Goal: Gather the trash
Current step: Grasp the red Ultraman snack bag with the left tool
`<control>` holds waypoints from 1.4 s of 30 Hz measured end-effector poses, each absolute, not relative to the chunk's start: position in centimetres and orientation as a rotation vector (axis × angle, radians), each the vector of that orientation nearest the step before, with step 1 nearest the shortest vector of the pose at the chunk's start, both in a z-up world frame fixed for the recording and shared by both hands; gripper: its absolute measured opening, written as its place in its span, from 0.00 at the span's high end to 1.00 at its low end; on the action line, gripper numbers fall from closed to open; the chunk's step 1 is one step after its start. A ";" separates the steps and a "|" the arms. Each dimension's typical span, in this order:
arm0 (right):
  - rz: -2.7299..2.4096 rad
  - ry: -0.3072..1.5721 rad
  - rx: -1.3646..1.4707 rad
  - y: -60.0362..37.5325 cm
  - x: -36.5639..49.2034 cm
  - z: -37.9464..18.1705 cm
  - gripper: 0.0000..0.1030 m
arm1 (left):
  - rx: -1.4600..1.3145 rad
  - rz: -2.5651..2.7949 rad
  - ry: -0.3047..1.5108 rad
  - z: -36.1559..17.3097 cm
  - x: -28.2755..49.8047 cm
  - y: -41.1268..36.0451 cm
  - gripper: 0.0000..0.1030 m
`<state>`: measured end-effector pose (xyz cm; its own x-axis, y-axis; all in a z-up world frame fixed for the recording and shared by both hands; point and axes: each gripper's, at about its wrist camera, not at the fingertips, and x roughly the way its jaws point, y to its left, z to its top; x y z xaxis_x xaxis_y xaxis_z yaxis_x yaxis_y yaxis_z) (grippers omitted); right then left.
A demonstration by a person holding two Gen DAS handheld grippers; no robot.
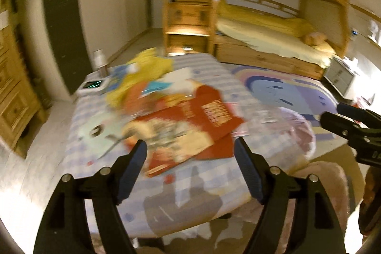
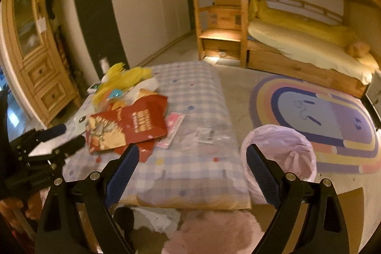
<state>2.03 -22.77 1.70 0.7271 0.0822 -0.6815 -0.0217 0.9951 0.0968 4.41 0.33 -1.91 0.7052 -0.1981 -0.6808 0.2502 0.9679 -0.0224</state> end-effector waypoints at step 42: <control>0.257 0.951 0.021 -15.3 11.4 -7.7 0.81 | 0.150 -0.349 0.821 -7.7 14.0 3.6 0.28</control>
